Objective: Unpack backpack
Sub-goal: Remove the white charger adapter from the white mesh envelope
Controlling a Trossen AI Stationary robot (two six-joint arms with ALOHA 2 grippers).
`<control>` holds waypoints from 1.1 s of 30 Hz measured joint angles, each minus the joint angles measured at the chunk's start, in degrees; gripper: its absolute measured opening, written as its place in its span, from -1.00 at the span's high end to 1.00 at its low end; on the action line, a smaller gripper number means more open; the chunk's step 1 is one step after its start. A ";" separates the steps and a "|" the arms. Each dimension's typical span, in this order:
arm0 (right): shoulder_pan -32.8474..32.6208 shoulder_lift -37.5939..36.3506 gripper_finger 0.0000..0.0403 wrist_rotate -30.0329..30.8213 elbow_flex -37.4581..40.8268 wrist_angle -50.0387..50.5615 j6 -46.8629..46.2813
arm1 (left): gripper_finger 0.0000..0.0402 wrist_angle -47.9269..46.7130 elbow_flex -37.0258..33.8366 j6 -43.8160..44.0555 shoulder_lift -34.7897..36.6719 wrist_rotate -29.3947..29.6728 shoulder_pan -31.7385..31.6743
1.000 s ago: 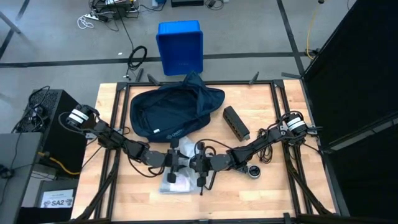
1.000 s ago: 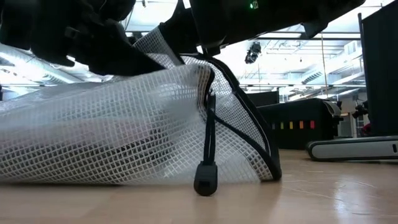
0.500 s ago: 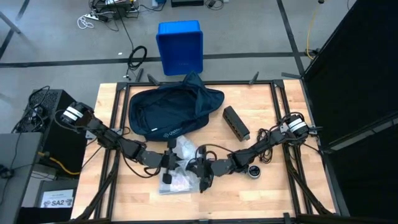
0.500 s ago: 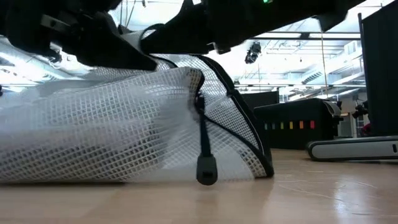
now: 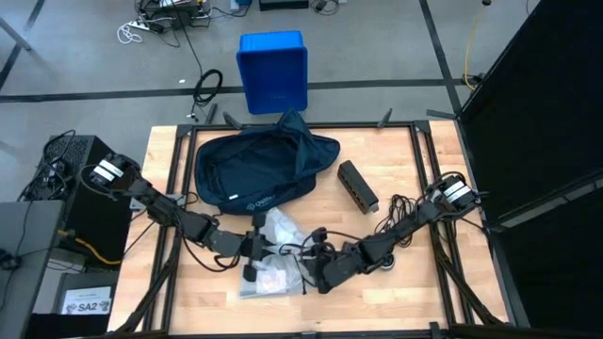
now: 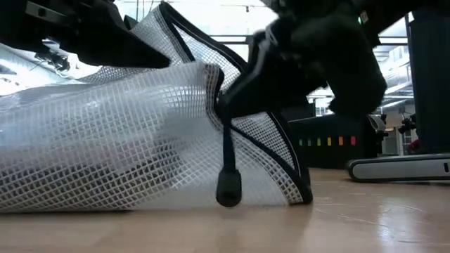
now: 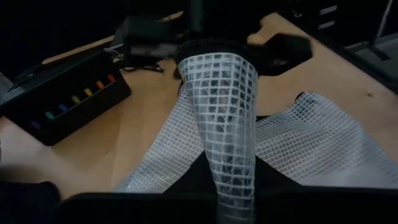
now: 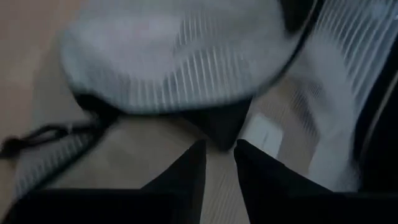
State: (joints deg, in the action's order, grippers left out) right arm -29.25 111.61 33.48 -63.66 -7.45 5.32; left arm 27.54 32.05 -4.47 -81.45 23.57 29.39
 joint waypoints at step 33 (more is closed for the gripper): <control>0.80 9.33 -0.15 -18.34 0.02 -23.22 -4.31 | 1.00 4.16 0.11 -1.31 0.07 -7.77 -0.17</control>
State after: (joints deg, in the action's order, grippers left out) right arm -28.45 120.95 15.14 -63.64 -30.67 1.02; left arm 31.70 32.16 -5.78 -81.38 15.80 29.21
